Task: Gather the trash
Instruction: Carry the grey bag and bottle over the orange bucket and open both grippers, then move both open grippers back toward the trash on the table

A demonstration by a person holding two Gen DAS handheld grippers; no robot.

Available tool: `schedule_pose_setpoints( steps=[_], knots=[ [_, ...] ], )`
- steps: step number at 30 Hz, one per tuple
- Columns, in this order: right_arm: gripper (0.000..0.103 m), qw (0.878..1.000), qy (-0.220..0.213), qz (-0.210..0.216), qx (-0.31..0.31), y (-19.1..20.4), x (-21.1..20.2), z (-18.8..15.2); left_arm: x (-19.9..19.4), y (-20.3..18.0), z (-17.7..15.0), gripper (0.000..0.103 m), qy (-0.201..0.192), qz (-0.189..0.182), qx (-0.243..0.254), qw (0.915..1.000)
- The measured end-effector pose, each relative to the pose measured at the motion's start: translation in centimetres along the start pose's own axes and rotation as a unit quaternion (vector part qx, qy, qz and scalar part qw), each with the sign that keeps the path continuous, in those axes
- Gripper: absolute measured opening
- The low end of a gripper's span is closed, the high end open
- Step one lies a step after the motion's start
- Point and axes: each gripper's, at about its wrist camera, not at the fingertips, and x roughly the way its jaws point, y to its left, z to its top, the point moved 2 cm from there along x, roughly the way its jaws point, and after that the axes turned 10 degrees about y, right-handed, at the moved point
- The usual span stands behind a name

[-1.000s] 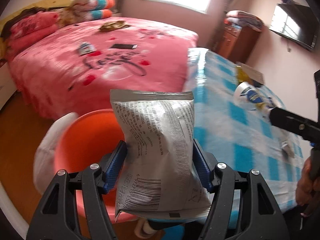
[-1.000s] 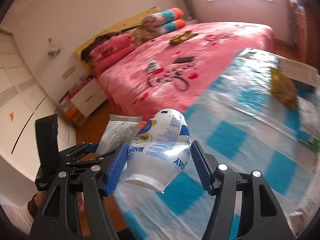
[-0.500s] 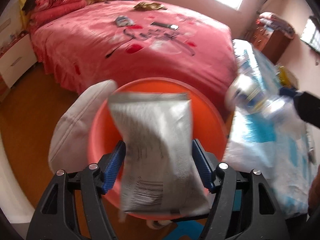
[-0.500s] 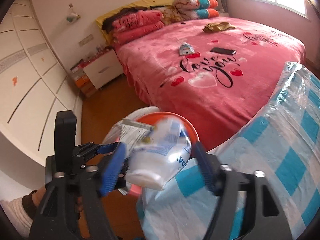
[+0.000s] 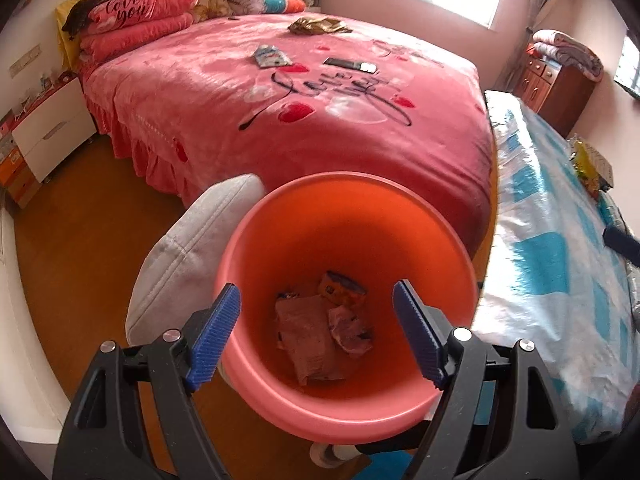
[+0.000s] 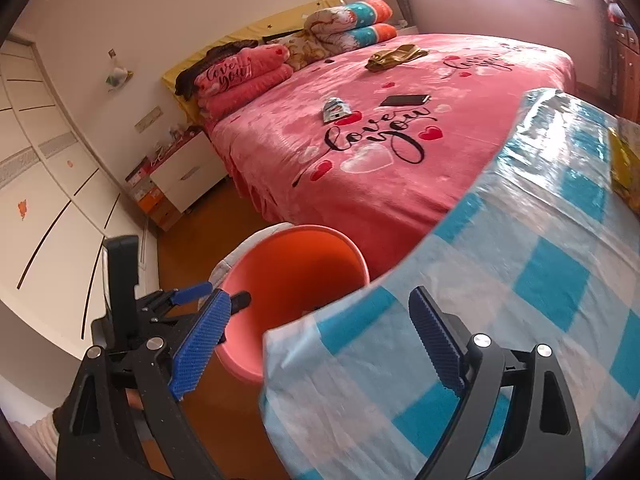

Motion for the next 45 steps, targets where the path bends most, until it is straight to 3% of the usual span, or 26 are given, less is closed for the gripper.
schedule_pose_setpoints(
  steps=[4,7,11,24,45],
  knots=[
    [0.092,1.0,-0.005,-0.001,0.006,-0.7,-0.6,-1.4,-0.7,-1.1,0.2,0.081,-0.007,-0.014,0.004,0.9999],
    [0.094,1.0,-0.013,0.004,0.017,-1.4,-1.1,-2.3,-1.4,-2.2,0.3,0.09,-0.012,-0.036,0.008,0.9992],
    [0.094,0.999,-0.025,0.009,0.035,-2.6,-2.1,-3.2,-2.6,-3.9,0.4,0.091,-0.025,-0.057,0.02,0.9979],
    [0.095,0.992,-0.077,0.037,0.094,-7.7,-5.8,-5.7,-4.0,-9.5,0.2,0.092,-0.008,-0.067,0.06,0.9959],
    [0.097,0.983,-0.133,0.025,0.122,-12.3,-11.3,-7.7,-5.1,-18.5,-1.7,0.092,0.017,-0.075,0.136,0.9877]
  ],
)
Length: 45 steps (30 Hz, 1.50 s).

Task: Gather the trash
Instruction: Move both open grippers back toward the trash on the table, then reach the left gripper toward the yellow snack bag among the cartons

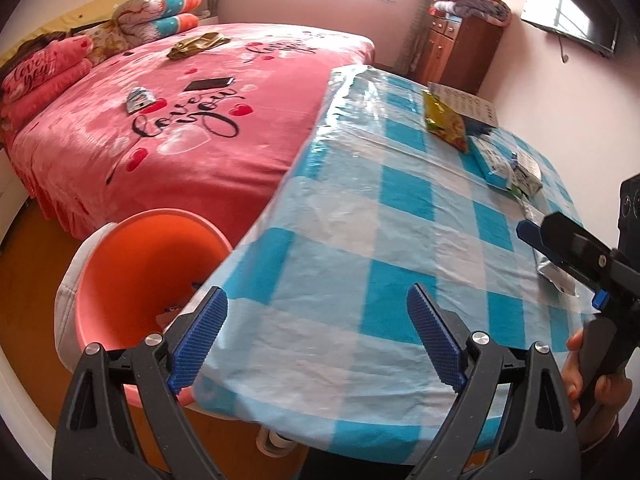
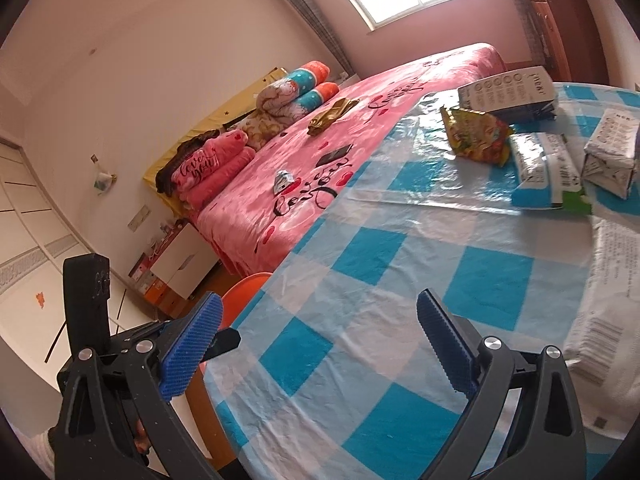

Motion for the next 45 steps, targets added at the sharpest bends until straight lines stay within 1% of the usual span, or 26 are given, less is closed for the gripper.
schedule_pose_setpoints(
  steps=[4,11,17,19,21,24,26,29,31,33,35,37,41,43,45],
  knots=[
    [0.097,1.0,-0.014,-0.016,-0.003,-0.7,-1.2,0.1,0.2,-1.5,0.1,0.092,0.006,-0.002,0.011,0.9999],
    [0.097,0.999,-0.037,-0.024,0.014,-3.0,-3.1,0.7,0.9,-4.0,0.3,0.092,0.021,0.0,0.03,0.9993],
    [0.097,0.996,-0.058,-0.024,0.059,-6.7,-5.1,1.4,1.5,-6.4,0.8,0.092,0.03,0.002,0.048,0.9984],
    [0.097,0.995,-0.069,-0.021,0.075,-8.0,-6.1,1.7,1.6,-7.4,1.5,0.092,0.028,0.004,0.057,0.998],
    [0.097,0.993,-0.078,-0.022,0.087,-9.1,-6.9,1.9,1.6,-8.3,2.6,0.092,0.025,-0.003,0.061,0.9978],
    [0.097,0.99,-0.098,-0.043,0.093,-10.8,-8.5,2.2,1.3,-9.7,5.2,0.092,0.015,-0.027,0.056,0.998],
    [0.097,0.987,-0.11,-0.056,0.102,-12.0,-9.5,2.3,1.1,-11.0,7.7,0.092,0.001,-0.038,0.05,0.998],
    [0.097,0.982,-0.126,-0.052,0.129,-14.0,-10.7,2.2,1.3,-13.7,11.8,0.092,-0.023,-0.029,0.056,0.9978],
    [0.097,0.979,-0.133,-0.053,0.143,-15.1,-11.3,2.0,2.0,-16.2,15.3,0.092,-0.037,-0.024,0.067,0.9968],
    [0.097,0.978,-0.137,-0.052,0.151,-15.9,-11.6,1.9,3.2,-18.3,18.4,0.092,-0.035,-0.025,0.075,0.9962],
    [0.097,0.977,-0.137,-0.049,0.159,-16.5,-11.7,1.8,4.7,-20.4,21.8,0.092,-0.035,-0.022,0.07,0.9966],
    [0.097,0.976,-0.136,-0.051,0.163,-17.1,-11.8,1.6,6.1,-21.9,24.4,0.092,-0.03,-0.024,0.069,0.9968],
    [0.097,0.975,-0.135,-0.05,0.171,-17.9,-12.2,1.4,10.3,-25.3,30.0,0.092,-0.002,0.008,0.066,0.9978],
    [0.097,0.974,-0.137,-0.047,0.174,-18.2,-12.4,1.3,12.5,-26.6,31.9,0.092,0.018,0.023,0.065,0.9974],
    [0.097,0.973,-0.138,-0.044,0.178,-18.4,-12.5,1.2,14.5,-27.2,33.0,0.092,0.044,0.031,0.062,0.9966]
  ],
)
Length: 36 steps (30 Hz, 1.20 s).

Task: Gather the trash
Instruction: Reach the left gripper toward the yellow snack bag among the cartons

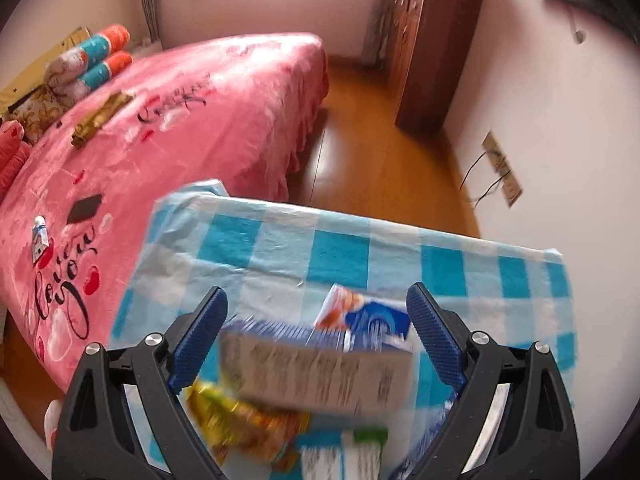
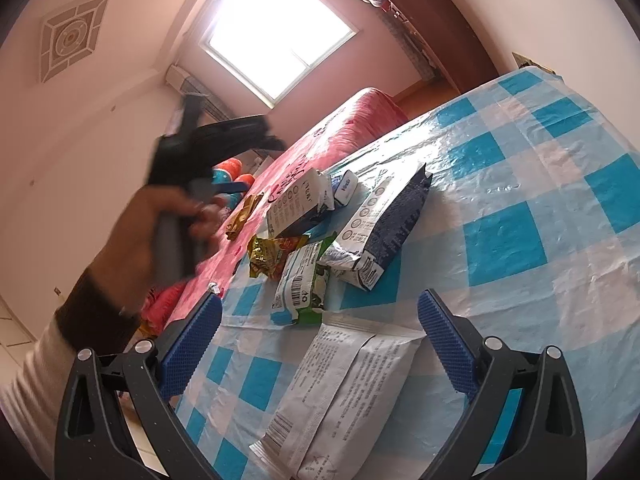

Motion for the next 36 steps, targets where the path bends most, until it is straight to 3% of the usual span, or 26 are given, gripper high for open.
schedule_pose_setpoints(
  steps=[10,18,21,25,36],
  knots=[
    [0.097,0.999,0.009,0.003,0.037,-2.2,0.1,0.1,6.5,0.1,2.7,0.092,0.105,0.07,-0.007,0.992],
    [0.097,0.999,0.007,0.003,0.037,-2.2,-0.3,-0.1,8.4,-2.0,1.8,0.092,0.133,0.062,0.026,0.9889],
    [0.097,0.999,0.004,-0.004,0.034,-2.2,-0.4,0.0,8.4,-2.4,0.4,0.092,0.131,0.059,0.03,0.9892],
    [0.097,0.999,0.003,-0.002,0.035,-2.2,-0.6,0.0,7.5,-1.3,-2.0,0.092,0.134,0.025,0.012,0.9905],
    [0.097,0.999,-0.007,-0.017,0.034,-2.6,-1.5,0.1,3.7,-0.3,-11.7,0.092,0.133,0.009,0.059,0.9893]
  ],
)
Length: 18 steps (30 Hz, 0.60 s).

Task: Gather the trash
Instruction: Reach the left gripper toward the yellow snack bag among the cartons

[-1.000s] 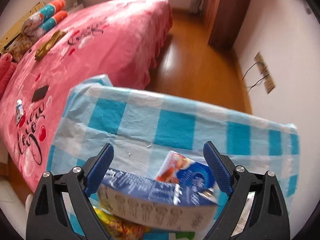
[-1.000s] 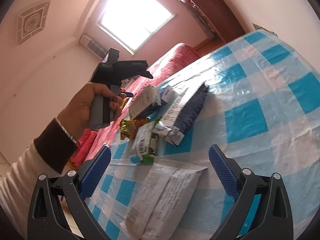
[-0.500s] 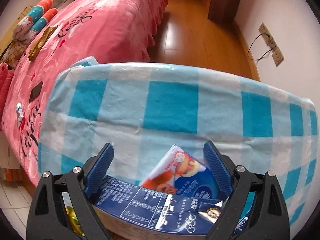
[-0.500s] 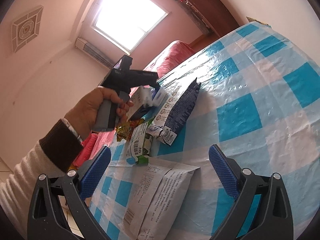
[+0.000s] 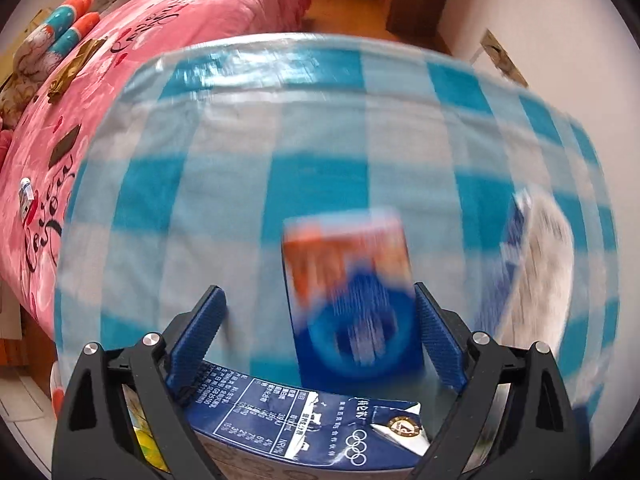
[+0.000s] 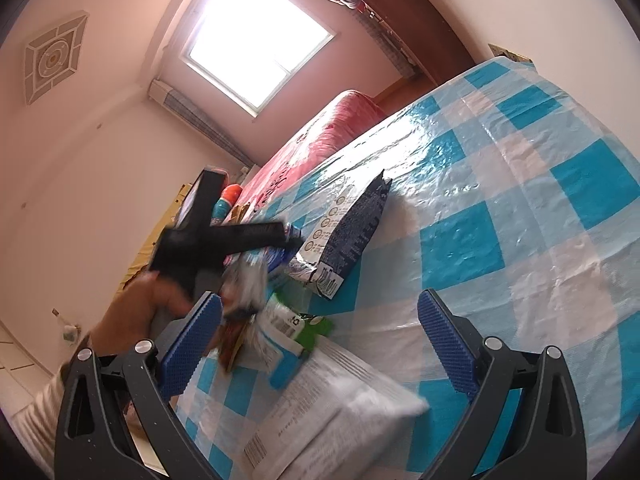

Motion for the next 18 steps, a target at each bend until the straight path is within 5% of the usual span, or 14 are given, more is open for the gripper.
schedule_pose_setpoints(
  steps=[7,18],
  knots=[
    [0.097,1.0,0.011,-0.01,0.0,-0.3,0.2,-0.2,-1.8,-0.4,-5.3,0.092,-0.017,-0.056,0.014,0.9982],
    [0.097,0.998,0.044,-0.016,-0.05,1.6,1.5,-1.0,-9.2,3.4,-8.7,0.092,-0.124,-0.033,0.017,0.9916]
  ],
)
